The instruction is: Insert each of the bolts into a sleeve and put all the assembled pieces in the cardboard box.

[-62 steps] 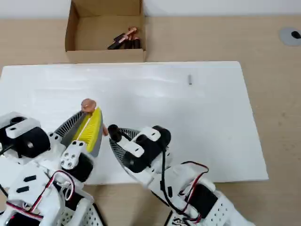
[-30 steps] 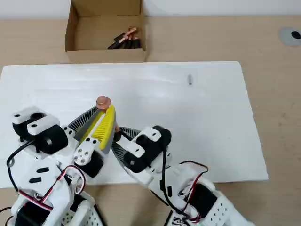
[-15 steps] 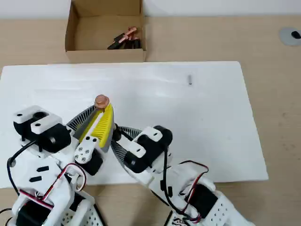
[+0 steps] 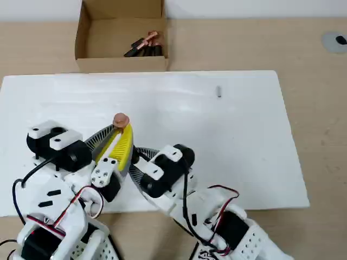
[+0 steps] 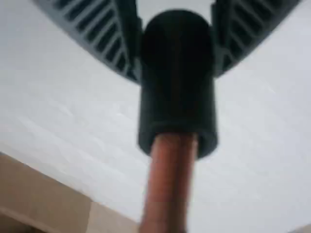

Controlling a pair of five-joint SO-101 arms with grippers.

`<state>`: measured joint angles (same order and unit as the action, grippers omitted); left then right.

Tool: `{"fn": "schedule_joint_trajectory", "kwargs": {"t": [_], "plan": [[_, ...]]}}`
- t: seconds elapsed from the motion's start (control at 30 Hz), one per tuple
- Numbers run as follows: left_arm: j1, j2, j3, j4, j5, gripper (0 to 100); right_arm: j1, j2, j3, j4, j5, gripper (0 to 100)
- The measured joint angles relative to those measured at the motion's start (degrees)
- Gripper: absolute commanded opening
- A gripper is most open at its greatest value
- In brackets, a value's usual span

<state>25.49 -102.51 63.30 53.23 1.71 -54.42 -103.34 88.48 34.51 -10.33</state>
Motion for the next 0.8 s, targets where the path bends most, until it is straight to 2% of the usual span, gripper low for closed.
{"fn": "schedule_joint_trajectory", "kwargs": {"t": [0.17, 0.37, 0.53, 0.8], "plan": [[0.1, 0.4, 0.6, 6.0, 1.1, 8, -0.1, -0.1, -0.3, -0.1, 0.1, 0.9], [-0.3, 0.2, 0.4, 8.7, 2.0, 13, -0.1, -0.1, -0.2, -0.1, 0.1, 0.9], [0.1, 0.4, -0.6, 14.1, 2.0, 17, 0.0, -0.1, -0.3, -0.1, 0.1, 0.9], [-1.3, 0.3, -8.8, 22.9, 1.9, 18, 5.7, -0.1, -0.3, -0.1, 0.1, 0.9]]}}
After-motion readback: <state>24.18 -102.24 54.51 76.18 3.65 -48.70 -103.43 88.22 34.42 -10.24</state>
